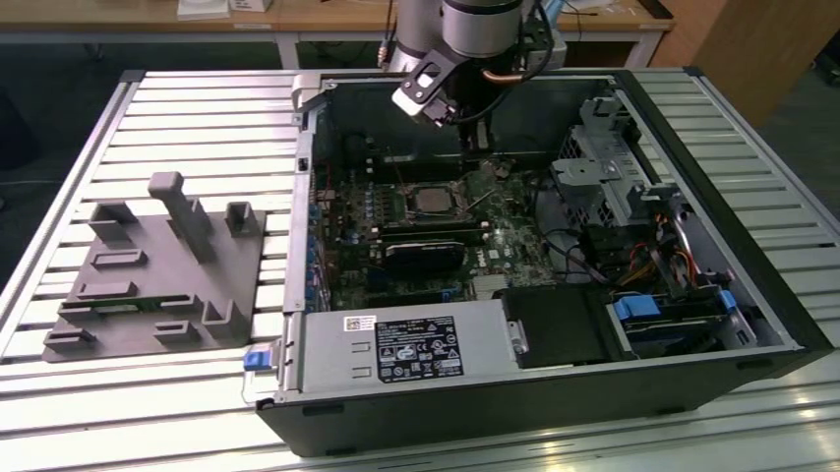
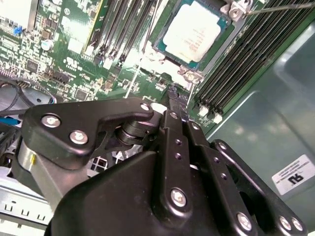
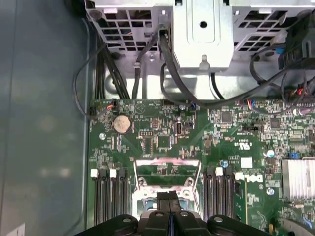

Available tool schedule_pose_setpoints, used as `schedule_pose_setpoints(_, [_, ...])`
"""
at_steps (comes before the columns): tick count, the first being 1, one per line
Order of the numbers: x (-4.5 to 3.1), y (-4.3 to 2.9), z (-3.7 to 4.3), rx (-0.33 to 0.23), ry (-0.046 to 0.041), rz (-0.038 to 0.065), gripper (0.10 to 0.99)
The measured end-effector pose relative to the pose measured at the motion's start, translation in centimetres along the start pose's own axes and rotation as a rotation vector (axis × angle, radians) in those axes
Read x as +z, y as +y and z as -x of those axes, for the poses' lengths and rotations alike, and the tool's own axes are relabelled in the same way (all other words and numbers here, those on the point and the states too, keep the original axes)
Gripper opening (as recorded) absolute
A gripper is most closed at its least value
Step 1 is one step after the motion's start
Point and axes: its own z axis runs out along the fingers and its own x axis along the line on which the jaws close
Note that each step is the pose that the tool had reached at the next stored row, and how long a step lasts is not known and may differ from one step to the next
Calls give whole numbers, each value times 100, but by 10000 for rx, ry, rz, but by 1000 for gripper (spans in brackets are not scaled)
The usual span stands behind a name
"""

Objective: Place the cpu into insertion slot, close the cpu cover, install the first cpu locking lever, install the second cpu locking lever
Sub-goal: 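Close the cpu cover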

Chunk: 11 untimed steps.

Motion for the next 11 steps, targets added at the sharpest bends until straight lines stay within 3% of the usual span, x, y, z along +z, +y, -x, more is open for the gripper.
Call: schedule_pose_setpoints(11, [14,164,-3,-1,-2,-1,106])
